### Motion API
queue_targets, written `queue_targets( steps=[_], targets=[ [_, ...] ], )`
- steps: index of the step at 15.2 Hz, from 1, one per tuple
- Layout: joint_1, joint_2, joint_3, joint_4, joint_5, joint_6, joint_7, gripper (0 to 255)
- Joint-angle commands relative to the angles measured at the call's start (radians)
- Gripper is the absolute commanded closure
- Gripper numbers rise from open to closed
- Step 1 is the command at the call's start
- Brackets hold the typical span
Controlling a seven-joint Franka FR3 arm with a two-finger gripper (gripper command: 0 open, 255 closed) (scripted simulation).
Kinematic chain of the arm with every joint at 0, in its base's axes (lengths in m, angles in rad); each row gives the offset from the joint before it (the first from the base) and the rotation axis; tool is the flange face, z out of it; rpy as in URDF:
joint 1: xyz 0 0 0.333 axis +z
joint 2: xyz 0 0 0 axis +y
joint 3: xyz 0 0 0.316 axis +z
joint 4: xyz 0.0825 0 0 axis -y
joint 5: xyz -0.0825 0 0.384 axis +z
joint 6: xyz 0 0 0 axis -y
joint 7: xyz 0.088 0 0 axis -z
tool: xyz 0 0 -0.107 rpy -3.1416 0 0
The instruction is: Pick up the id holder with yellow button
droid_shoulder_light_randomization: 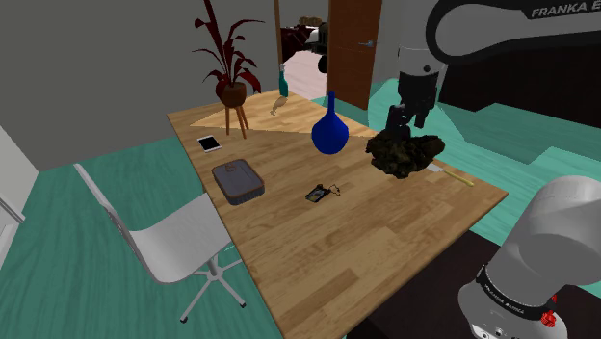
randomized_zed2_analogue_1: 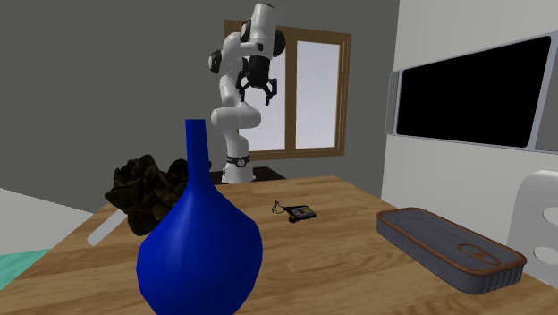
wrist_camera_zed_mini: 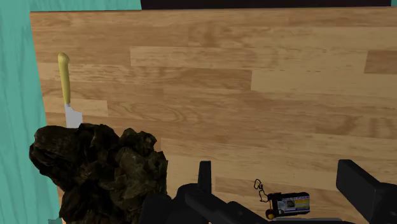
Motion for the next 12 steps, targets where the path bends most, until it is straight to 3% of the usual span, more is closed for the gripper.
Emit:
queue_targets(
  steps=[1, 12],
  targets=[
    [0.000, 0.000, 0.000, 0.000, 0.000, 0.000, 0.000, 0],
    [-0.049, 0.385, 0.087, 0.013, -0.070, 0.315, 0.201, 0]
  ],
)
